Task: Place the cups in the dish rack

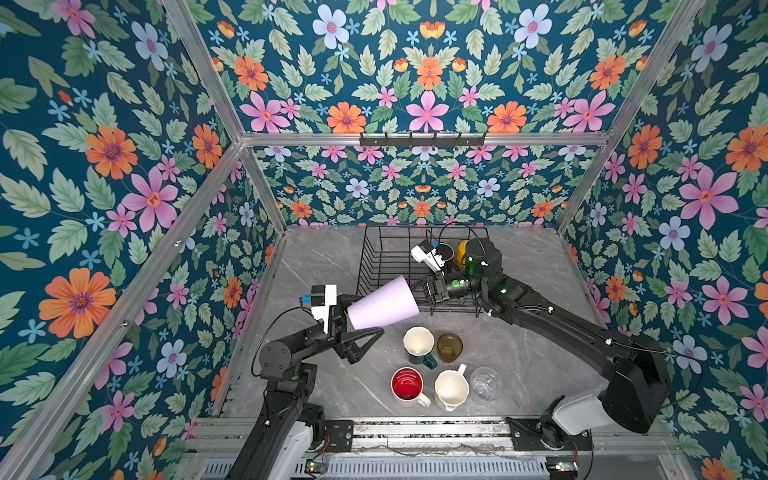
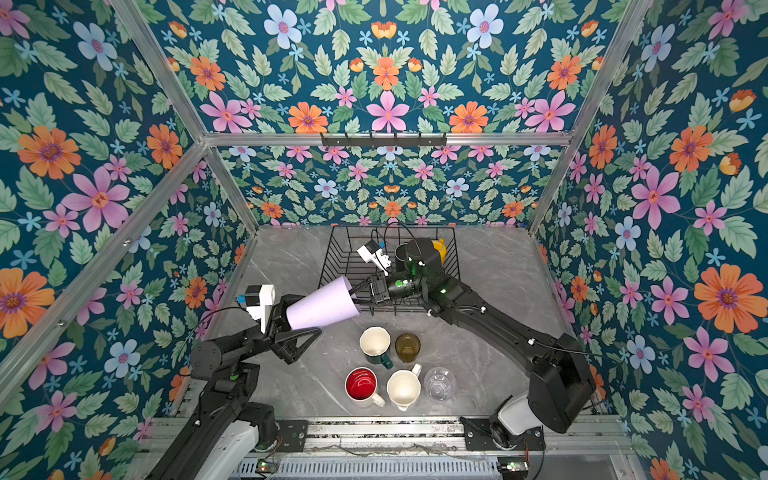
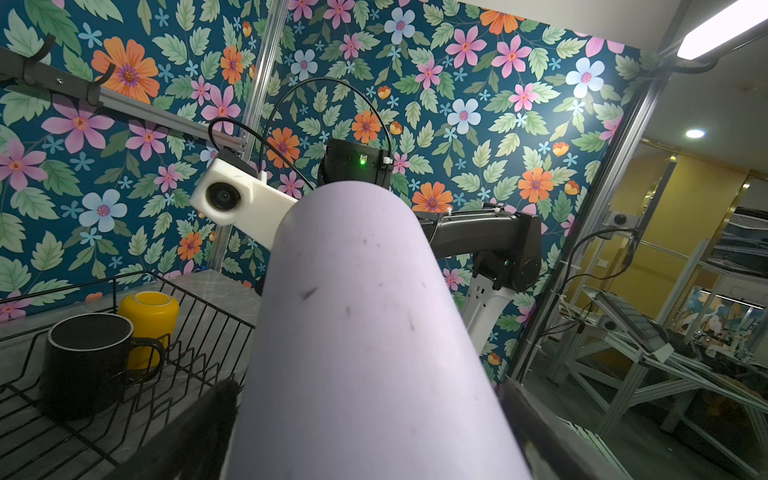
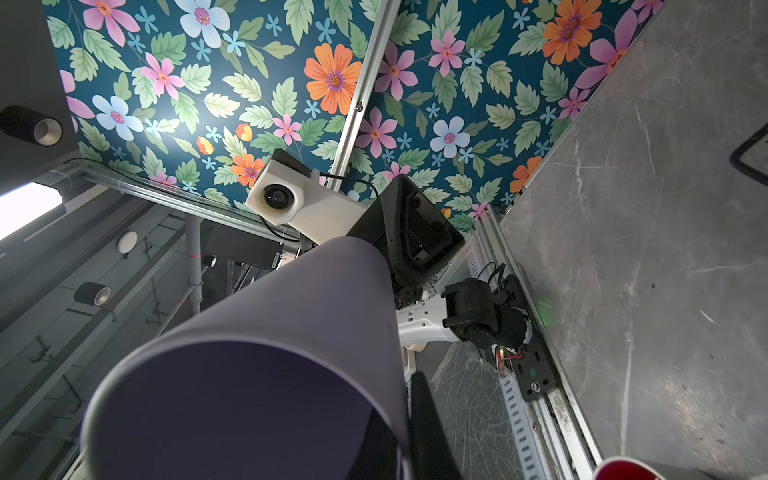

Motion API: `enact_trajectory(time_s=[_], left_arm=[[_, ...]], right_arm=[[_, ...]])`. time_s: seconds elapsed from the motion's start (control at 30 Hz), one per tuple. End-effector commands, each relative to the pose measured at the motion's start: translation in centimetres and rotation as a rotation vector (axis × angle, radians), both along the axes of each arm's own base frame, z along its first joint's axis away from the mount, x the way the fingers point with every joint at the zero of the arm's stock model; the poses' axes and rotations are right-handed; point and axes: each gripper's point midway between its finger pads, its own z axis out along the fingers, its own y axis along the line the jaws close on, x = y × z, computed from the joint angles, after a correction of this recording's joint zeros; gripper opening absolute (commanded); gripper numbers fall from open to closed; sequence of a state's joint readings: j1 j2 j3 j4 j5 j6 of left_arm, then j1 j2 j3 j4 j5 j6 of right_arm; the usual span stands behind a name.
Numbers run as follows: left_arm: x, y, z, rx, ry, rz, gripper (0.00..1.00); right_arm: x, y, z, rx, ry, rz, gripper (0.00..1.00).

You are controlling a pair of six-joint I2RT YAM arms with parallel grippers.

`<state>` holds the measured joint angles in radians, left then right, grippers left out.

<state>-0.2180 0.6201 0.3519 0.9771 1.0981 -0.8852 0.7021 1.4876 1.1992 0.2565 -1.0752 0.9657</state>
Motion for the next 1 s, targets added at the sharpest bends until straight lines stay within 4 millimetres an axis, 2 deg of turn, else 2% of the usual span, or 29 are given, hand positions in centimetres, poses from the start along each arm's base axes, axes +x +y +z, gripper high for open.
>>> enact_trajectory(time_s=[0.0, 0.57, 0.97], left_arm=[[-0.7, 0.0, 0.6, -0.007, -0.046, -0.015, 1.00], [-0.2, 0.0, 0.5, 0.003, -0.028, -0.003, 0.98], [-0.1, -0.2, 0.2, 0.011, -0.005, -0.018, 0.94]], right_arm=[[-0.3, 0.3, 0.9, 0.032, -0.019, 0.032, 0.00], [-0.9, 0.1, -0.2, -0.012, -0.013, 0.013, 0.00], [-0.8, 0.9, -0.5, -0.015, -0.005, -0.003, 0.00]])
